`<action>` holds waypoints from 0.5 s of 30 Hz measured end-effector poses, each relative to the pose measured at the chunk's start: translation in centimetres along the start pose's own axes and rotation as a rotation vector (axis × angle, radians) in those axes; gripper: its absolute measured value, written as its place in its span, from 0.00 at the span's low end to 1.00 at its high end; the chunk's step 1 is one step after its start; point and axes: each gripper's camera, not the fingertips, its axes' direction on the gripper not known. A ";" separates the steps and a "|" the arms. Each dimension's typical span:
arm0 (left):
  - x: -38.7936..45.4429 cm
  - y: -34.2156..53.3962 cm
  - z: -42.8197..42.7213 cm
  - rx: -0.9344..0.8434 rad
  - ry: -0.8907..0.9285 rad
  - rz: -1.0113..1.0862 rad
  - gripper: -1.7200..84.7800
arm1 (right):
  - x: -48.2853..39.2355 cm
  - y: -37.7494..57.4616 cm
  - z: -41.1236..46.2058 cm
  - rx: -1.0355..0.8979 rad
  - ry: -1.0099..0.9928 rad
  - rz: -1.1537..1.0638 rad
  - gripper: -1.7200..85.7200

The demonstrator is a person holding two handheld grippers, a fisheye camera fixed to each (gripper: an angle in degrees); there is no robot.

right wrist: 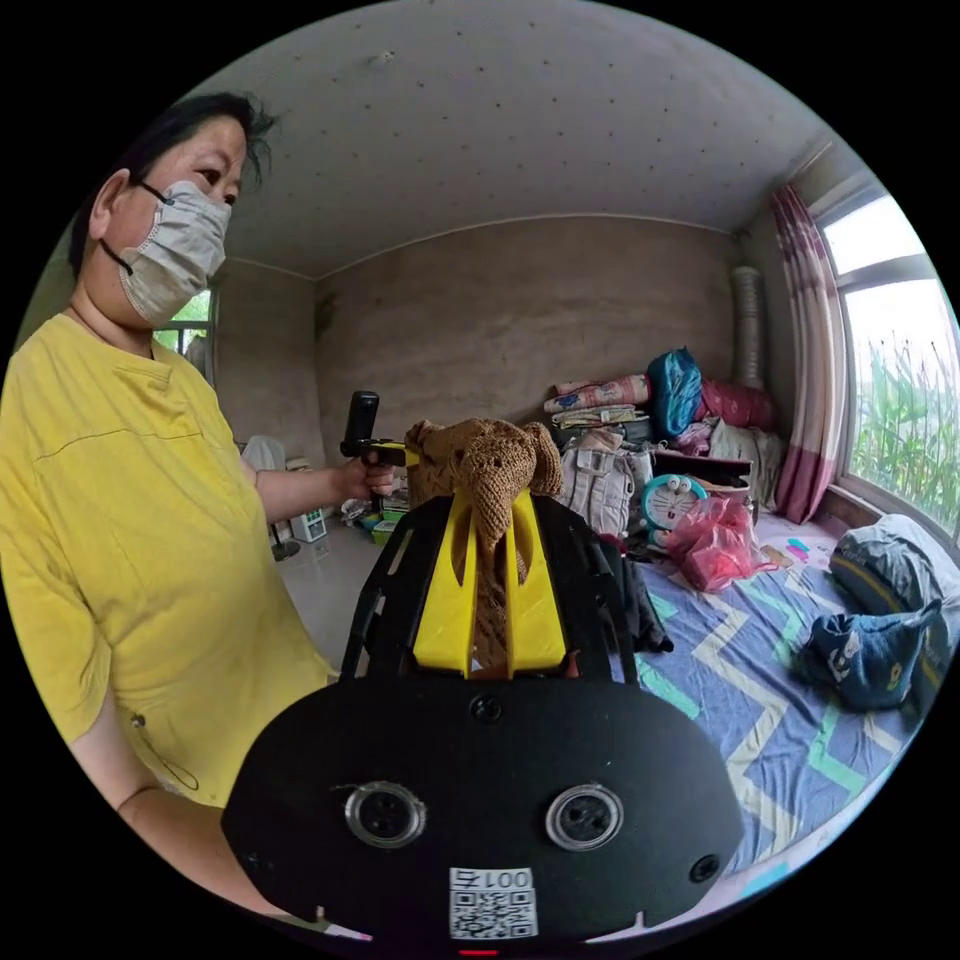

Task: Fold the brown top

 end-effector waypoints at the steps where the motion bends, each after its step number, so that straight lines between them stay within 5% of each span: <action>1: -2.0 -0.8 -0.9 0.013 0.000 0.005 0.02 | 0.5 -0.1 1.0 -0.002 0.014 -0.019 0.05; 15: -27.3 -8.3 -8.8 0.038 0.117 0.075 0.02 | 5.7 5.6 16.2 -0.064 0.067 0.027 0.04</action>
